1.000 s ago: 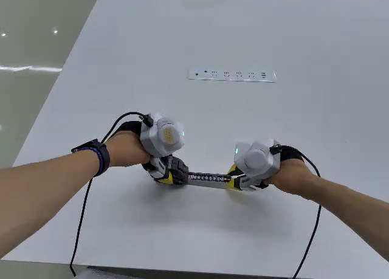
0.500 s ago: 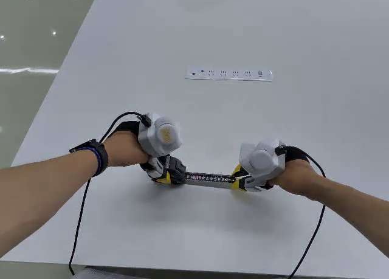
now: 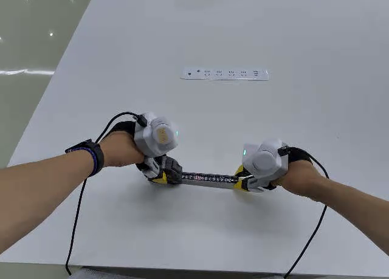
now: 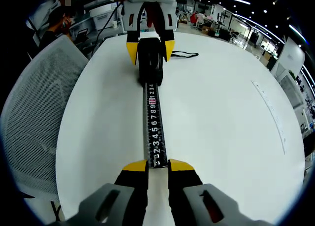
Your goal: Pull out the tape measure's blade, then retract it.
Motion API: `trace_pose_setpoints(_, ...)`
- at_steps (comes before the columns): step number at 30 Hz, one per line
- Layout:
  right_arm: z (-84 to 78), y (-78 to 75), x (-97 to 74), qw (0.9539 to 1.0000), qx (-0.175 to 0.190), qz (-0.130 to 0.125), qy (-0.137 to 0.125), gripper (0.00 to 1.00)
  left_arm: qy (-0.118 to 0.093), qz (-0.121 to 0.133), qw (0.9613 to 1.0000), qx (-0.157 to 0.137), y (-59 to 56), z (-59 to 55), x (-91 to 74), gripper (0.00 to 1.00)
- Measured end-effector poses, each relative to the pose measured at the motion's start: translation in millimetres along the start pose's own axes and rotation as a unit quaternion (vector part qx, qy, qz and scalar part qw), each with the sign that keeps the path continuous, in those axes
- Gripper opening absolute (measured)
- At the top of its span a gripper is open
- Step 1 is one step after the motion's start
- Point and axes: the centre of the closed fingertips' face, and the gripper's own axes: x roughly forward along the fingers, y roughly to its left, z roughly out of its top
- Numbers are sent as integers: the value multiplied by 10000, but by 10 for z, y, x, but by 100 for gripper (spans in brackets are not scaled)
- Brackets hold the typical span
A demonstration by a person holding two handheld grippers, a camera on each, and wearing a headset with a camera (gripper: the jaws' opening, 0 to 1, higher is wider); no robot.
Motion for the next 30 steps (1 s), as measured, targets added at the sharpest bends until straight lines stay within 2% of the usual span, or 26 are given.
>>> trace_pose_setpoints(1,-73,-19,-37,10000,31,-53,31,13,6,4,10000,-32,5,5,2,35)
trace_pose_setpoints(8,-168,-2,-96,10000,73,-42,53,13,54,26,10000,8,-5,9,4,35)
trace_pose_setpoints(15,-187,0,-103,9999,76,-37,62,13,58,34,10000,5,-6,10,4,35)
trace_pose_setpoints(16,-259,-9,-153,9999,77,-38,82,13,90,70,9999,-3,-6,15,6,35)
trace_pose_setpoints(18,-293,-22,-181,9999,78,-56,98,13,91,78,9999,-32,-6,15,3,35)
trace_pose_setpoints(30,-427,-39,-240,9998,124,-76,131,13,68,114,9999,-53,-26,31,-6,35)
